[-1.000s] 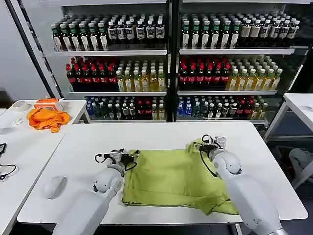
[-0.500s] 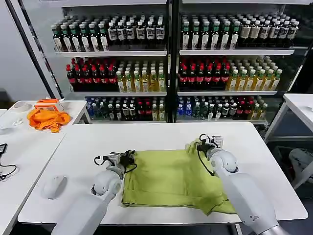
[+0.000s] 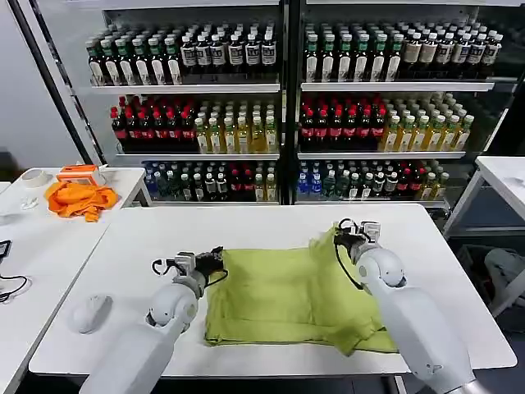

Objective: Fold and organize the clothes.

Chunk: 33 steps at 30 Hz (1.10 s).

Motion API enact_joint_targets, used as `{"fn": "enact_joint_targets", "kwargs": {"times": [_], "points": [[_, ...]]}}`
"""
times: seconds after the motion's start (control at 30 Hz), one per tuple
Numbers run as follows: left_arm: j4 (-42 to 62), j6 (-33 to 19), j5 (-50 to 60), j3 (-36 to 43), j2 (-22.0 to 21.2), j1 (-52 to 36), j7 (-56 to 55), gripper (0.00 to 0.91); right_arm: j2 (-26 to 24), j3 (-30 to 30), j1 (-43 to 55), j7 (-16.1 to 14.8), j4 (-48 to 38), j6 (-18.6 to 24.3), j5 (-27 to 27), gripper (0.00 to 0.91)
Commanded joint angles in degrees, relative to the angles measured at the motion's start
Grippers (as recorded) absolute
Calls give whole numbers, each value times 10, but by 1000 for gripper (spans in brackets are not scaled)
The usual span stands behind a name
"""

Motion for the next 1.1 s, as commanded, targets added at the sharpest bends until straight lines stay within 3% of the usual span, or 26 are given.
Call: {"fn": "enact_joint_targets", "kwargs": {"times": [0.03, 0.3, 0.57, 1.1], "points": [[-82, -16, -2, -9, 15, 31, 1, 20, -34, 39, -70, 4, 127, -2, -2, 0], [-146, -13, 1, -20, 38, 81, 4, 20, -70, 95, -186, 7, 237, -10, -5, 0], [-201, -9, 6, -35, 64, 149, 7, 20, -75, 140, -300, 11, 321, -14, -24, 0], [-220, 2, 18, -37, 73, 193, 9, 20, -58, 200, -428, 15, 376, -15, -56, 0]]}}
